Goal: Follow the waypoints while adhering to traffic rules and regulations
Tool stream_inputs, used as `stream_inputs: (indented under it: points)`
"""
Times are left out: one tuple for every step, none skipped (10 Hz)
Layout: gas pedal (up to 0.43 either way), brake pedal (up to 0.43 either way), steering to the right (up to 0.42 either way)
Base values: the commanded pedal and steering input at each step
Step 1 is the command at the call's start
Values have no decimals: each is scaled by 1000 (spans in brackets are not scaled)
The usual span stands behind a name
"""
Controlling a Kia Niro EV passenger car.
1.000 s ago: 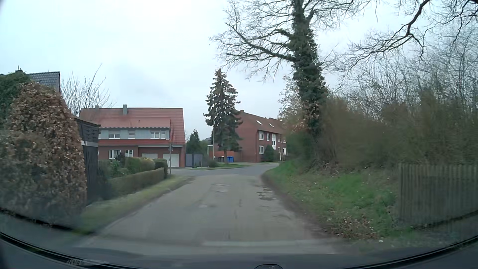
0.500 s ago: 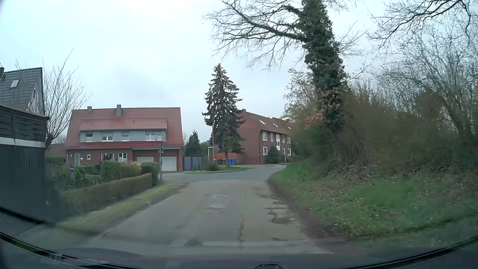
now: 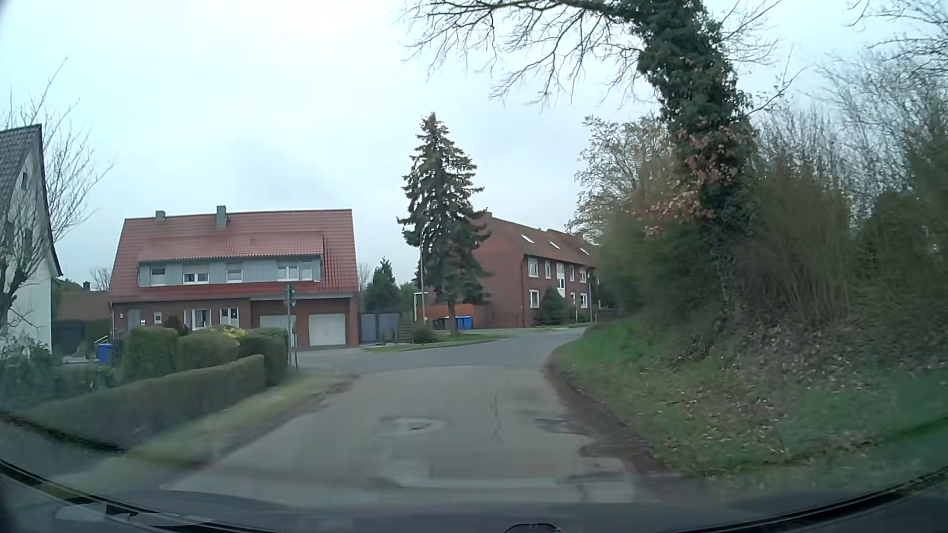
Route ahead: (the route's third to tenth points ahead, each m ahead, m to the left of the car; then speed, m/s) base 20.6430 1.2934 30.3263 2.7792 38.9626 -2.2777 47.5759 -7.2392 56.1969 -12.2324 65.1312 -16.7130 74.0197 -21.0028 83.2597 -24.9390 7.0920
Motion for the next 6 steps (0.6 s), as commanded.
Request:
stream_inputs:
  points:
    - [150, 0, -15]
    - [150, 0, -15]
    - [150, 0, -11]
    - [150, 0, -8]
    - [150, 0, -5]
    - [150, 0, -6]
